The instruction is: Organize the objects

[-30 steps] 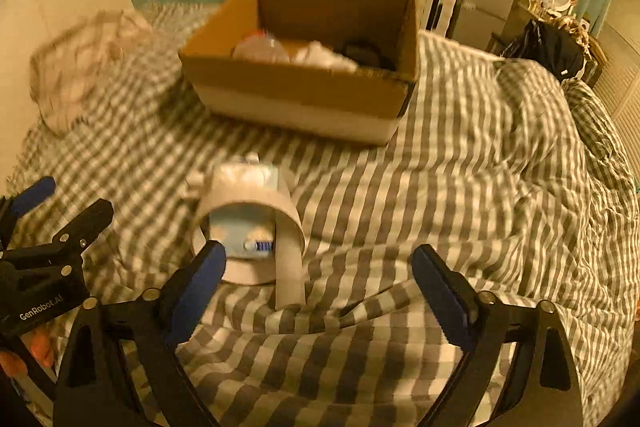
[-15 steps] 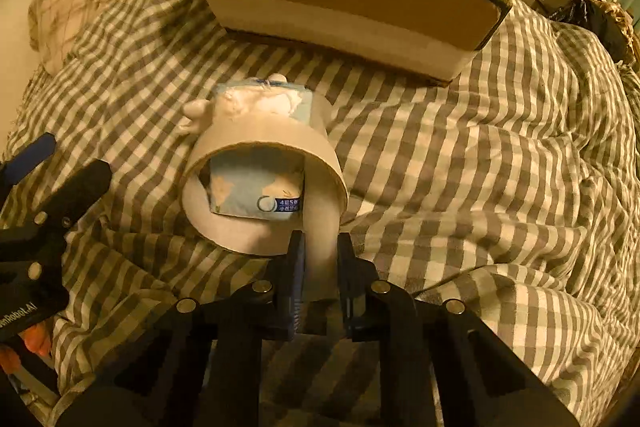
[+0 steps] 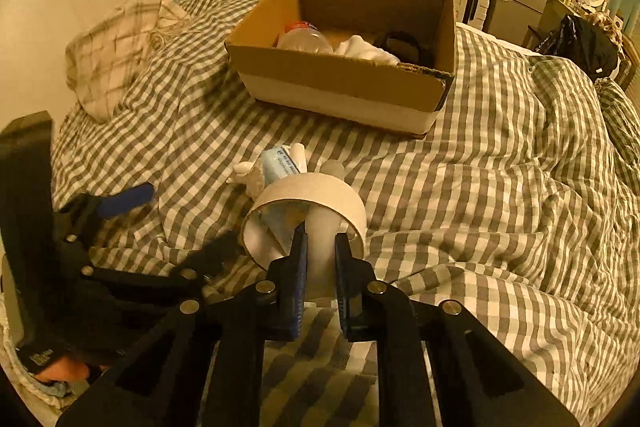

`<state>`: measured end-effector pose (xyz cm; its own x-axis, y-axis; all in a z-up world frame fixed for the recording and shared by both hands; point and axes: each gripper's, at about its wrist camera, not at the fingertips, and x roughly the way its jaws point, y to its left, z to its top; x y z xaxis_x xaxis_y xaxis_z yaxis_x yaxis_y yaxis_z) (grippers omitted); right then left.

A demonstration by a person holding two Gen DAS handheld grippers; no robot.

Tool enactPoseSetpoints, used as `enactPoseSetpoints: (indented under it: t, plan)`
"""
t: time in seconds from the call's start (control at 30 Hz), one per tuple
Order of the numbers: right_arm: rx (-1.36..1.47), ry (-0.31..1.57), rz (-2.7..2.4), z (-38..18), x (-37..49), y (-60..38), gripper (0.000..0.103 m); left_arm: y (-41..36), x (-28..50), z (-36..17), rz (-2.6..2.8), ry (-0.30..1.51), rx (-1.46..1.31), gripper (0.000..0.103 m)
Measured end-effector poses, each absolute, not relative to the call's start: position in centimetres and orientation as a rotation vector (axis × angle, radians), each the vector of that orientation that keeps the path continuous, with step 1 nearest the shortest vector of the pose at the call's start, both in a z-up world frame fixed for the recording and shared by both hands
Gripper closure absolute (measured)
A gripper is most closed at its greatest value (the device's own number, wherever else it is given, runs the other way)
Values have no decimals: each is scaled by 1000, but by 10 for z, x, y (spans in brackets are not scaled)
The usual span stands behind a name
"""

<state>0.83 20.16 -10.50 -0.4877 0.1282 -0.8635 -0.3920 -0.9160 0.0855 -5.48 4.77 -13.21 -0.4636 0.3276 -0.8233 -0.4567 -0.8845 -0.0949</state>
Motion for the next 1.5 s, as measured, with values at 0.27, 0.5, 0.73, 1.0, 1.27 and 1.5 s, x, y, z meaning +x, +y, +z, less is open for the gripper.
enactPoseSetpoints:
  t: [0.27, 0.5, 0.73, 1.0, 1.27, 1.5]
  plan:
    - [-1395, 433, 2446, -113, 6, 206, 91, 73, -61, -145, 2229, 204, -1318, 29]
    - [-1402, 446, 2443, -115, 6, 209, 91, 86, -67, -149, 2149, 168, -1333, 90]
    - [-1354, 438, 2489, -96, 13, 201, 91, 81, -66, -135, 2196, 148, -1331, 94]
    - [-1254, 415, 2592, -54, 28, 175, 91, 75, -58, -104, 2254, 145, -1304, 95]
    - [-1148, 430, 2690, -19, 46, 154, 91, 53, -53, -87, 2313, 138, -1309, 95]
    - [-1053, 410, 2744, 9, 57, 147, 91, 30, -54, -71, 2363, 108, -1285, 95]
